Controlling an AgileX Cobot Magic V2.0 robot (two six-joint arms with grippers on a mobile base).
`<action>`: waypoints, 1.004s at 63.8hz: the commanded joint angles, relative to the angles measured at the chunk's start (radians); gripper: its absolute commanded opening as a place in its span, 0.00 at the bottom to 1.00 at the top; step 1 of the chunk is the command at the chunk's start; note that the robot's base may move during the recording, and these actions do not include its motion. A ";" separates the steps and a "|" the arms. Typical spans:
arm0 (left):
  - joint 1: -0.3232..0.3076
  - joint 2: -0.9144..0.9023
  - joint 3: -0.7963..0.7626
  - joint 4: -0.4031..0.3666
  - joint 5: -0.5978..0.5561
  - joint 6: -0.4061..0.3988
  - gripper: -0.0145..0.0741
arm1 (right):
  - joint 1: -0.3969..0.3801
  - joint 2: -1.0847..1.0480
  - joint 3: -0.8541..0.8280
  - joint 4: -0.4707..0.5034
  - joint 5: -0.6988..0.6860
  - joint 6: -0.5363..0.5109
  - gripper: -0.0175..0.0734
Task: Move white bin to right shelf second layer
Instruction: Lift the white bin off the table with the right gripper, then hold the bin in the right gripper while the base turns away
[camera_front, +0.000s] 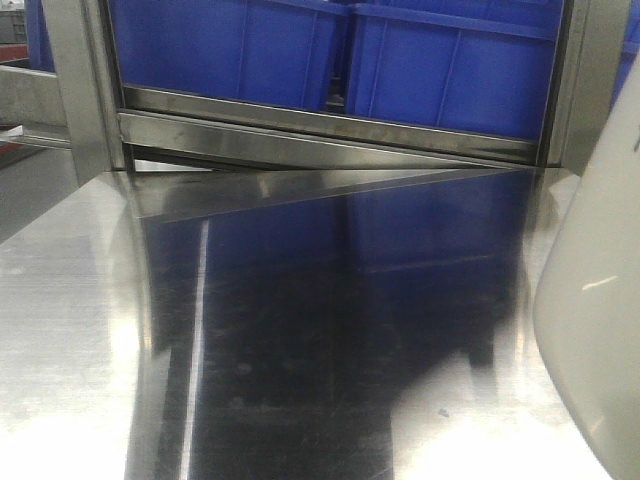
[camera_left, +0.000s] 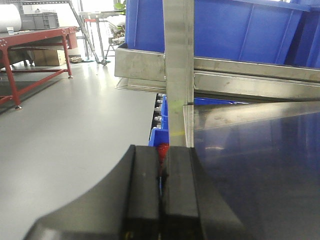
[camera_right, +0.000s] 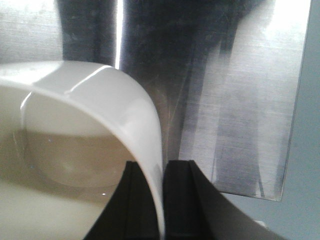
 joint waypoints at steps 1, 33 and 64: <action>-0.005 -0.015 0.037 -0.006 -0.085 -0.003 0.26 | -0.005 -0.005 -0.027 -0.009 -0.039 0.002 0.26; -0.005 -0.015 0.037 -0.006 -0.085 -0.003 0.26 | -0.005 -0.005 -0.027 -0.009 -0.039 0.002 0.26; -0.004 -0.015 0.037 -0.006 -0.085 -0.003 0.26 | -0.005 -0.005 -0.027 -0.009 -0.039 0.002 0.26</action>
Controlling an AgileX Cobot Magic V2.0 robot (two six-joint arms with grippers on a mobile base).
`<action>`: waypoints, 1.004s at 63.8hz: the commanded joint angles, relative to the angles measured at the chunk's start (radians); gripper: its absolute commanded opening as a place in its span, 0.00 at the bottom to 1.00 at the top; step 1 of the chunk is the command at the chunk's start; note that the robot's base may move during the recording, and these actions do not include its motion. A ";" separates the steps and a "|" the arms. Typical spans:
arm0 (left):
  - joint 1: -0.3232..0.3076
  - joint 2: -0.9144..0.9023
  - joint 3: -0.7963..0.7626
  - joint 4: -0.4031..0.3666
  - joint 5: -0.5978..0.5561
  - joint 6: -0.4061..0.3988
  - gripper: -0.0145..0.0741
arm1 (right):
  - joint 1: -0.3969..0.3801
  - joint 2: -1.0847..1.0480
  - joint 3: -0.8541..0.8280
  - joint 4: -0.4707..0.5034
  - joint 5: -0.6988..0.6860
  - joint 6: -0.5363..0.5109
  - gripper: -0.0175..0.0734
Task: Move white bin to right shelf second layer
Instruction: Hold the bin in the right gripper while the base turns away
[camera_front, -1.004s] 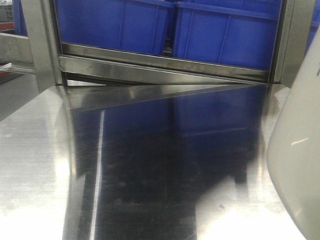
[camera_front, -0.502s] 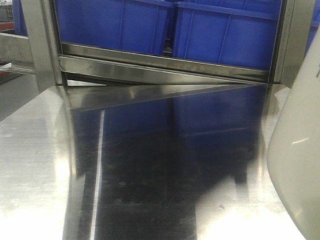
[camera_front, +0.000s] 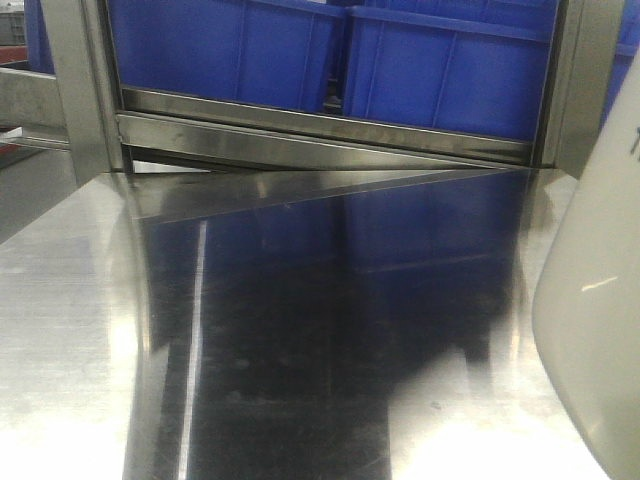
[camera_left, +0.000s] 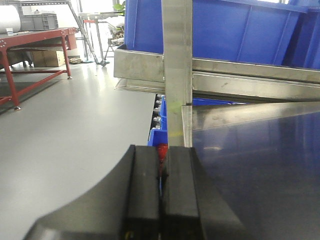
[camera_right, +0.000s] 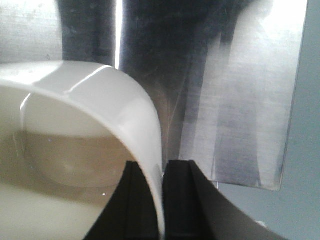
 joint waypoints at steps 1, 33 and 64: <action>-0.004 -0.015 0.037 -0.006 -0.085 -0.003 0.26 | -0.005 -0.005 -0.027 -0.009 -0.039 0.002 0.26; -0.004 -0.015 0.037 -0.006 -0.085 -0.003 0.26 | -0.005 -0.004 -0.027 -0.009 -0.039 0.002 0.26; -0.004 -0.015 0.037 -0.006 -0.085 -0.003 0.26 | -0.005 -0.004 -0.027 -0.009 -0.029 0.002 0.26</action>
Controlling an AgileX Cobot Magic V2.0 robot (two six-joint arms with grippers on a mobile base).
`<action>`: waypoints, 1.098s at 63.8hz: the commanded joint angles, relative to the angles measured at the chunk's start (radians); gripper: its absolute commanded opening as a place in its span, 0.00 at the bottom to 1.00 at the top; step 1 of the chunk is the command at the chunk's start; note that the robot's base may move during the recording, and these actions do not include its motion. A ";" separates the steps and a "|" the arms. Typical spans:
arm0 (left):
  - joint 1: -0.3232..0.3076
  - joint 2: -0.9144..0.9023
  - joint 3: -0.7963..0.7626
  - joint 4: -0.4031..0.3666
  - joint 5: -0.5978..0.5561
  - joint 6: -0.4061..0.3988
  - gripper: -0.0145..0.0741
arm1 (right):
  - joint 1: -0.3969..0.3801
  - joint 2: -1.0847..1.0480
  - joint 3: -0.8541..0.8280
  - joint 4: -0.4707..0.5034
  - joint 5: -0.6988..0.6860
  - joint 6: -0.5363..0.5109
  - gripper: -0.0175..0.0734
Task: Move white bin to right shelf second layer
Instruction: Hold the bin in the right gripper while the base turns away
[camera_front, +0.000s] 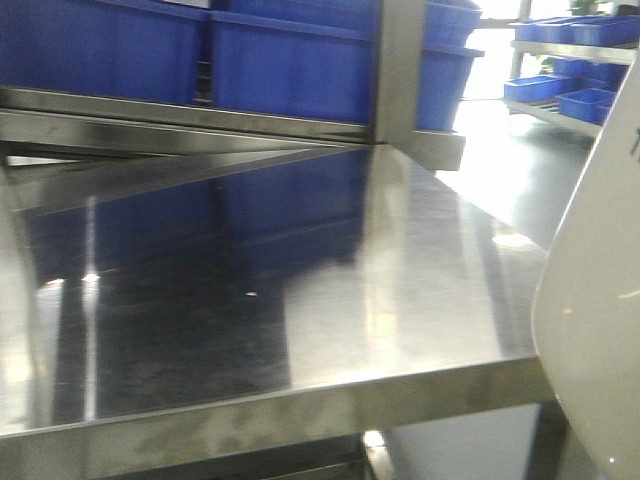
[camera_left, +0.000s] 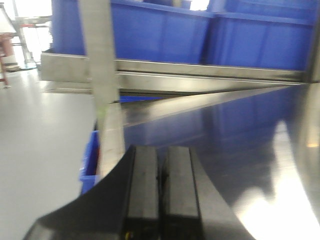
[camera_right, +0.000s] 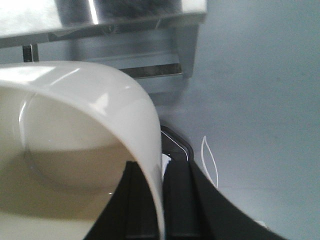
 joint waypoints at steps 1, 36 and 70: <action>-0.004 -0.015 0.037 -0.006 -0.085 -0.003 0.26 | -0.005 -0.004 -0.027 -0.009 -0.029 0.000 0.26; -0.004 -0.015 0.037 -0.006 -0.085 -0.003 0.26 | -0.005 -0.004 -0.027 -0.009 -0.027 0.000 0.26; -0.004 -0.015 0.037 -0.006 -0.085 -0.003 0.26 | -0.005 -0.004 -0.027 -0.009 -0.025 0.000 0.26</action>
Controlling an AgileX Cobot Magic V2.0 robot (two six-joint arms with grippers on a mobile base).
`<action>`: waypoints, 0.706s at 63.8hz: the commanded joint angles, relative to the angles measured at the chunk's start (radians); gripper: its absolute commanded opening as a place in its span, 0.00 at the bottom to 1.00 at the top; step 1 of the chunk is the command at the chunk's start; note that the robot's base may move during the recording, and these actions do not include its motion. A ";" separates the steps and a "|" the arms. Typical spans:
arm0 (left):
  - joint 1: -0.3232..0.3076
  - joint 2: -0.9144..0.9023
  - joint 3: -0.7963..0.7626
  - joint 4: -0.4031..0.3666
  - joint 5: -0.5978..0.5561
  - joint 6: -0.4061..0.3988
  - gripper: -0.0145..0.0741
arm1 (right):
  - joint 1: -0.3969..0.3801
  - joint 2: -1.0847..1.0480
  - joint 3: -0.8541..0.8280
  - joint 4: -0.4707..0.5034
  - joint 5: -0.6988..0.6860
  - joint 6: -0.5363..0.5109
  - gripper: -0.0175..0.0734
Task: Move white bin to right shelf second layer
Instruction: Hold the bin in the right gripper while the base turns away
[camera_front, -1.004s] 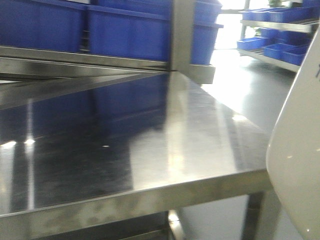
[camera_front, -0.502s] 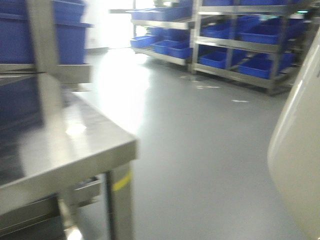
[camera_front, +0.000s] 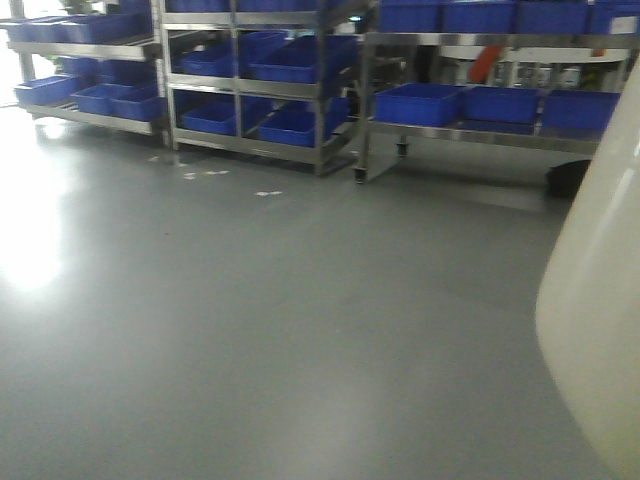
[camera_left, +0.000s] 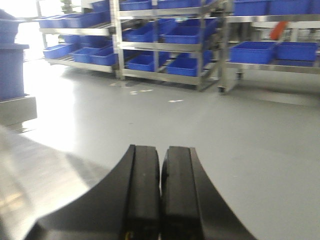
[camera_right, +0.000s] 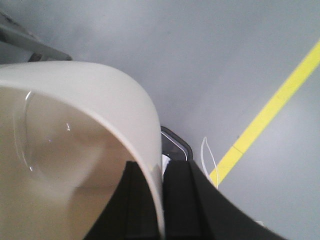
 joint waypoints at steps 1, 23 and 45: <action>-0.004 -0.015 0.037 -0.006 -0.085 -0.003 0.26 | -0.005 -0.004 -0.027 -0.007 -0.025 0.000 0.26; -0.004 -0.015 0.037 -0.006 -0.085 -0.003 0.26 | -0.005 -0.004 -0.027 -0.006 -0.019 0.000 0.26; -0.004 -0.015 0.037 -0.006 -0.085 -0.003 0.26 | -0.005 -0.004 -0.027 -0.006 -0.008 0.000 0.26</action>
